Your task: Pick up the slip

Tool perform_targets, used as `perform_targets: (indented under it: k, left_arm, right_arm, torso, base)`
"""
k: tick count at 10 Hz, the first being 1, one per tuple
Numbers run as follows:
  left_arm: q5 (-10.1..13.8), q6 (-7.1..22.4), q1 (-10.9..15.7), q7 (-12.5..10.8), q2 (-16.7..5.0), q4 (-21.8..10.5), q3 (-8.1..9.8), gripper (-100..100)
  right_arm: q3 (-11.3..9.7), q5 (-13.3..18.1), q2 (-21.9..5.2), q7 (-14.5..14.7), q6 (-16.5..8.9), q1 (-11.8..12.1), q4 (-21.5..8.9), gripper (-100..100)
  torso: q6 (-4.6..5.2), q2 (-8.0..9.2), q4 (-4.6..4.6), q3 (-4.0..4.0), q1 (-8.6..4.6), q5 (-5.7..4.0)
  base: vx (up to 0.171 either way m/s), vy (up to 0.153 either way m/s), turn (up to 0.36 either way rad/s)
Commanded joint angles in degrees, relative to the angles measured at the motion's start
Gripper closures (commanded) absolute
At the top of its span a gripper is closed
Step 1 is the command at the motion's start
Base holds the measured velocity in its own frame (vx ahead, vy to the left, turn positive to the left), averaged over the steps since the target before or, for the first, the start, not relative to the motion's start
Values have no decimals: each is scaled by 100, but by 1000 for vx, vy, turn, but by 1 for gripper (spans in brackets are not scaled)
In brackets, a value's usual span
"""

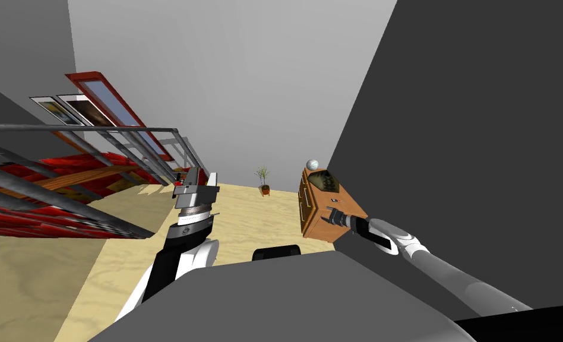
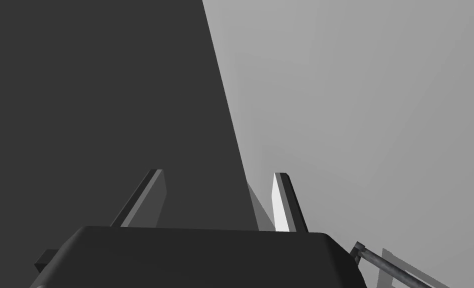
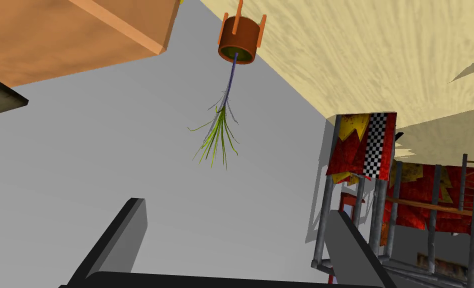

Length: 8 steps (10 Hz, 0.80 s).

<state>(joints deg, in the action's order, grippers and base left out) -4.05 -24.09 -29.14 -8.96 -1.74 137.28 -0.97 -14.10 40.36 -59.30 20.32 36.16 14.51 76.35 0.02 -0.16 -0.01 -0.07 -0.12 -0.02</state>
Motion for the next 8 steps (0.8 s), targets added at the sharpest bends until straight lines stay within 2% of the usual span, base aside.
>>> perform_targets:
  k: [1, 2, 3, 4, 5, 6, 7, 8]
  left_arm:
    - [0, 0, 0, 0, 0, 0, 0, 0]
    - [0, 0, -1, 0, 0, 0, 0, 0]
    - [0, 0, 0, 0, 0, 0, 0, 0]
    - [0, 0, -1, 0, 0, 0, 0, 0]
    - [0, 0, -1, 0, 0, 0, 0, 0]
    - [0, 0, -1, 0, 0, 0, 1, 0]
    - [0, 0, -1, 0, 0, 0, 0, 0]
    - [0, 0, -1, 0, 0, 0, 1, 0]
  right_arm:
    - [-86, 79, -102, 43, 9, -34, -204, -100]
    - [-216, 204, -348, 123, 65, -50, -341, -100]
    - [-216, 204, -348, 123, 65, -50, -511, -100]
    - [-348, 318, -577, 201, 123, -59, -652, -100]
    - [-348, 318, -577, 201, 123, -59, -805, -100]
    - [-482, 421, -788, 276, 182, -59, -941, -100]
    - [-482, 421, -788, 276, 182, -59, -1086, -100]
    - [-617, 513, -978, 348, 243, -50, -1351, -100]
  torso:
    - [0, 0, 0, 0, 0, 0]
    - [4, -1, -1, -1, -1, -1]
    - [-1, -10, -2, -6, 1, -1]
    - [5, -8, -3, -6, 1, -1]
    - [0, -15, -3, -9, -1, -1]
    - [5, -14, -4, -9, -3, -1]
    - [0, -21, -5, -13, -2, -2]
    - [3, -18, -5, -11, -2, -3]
  base:
    - [40, -4, 91]
    - [60, 5, 169]
    - [55, 2, 80]
    - [73, -2, 145]
    - [72, -11, 75]
    - [90, -6, 115]
    - [72, -8, 82]
    - [85, -25, 131]
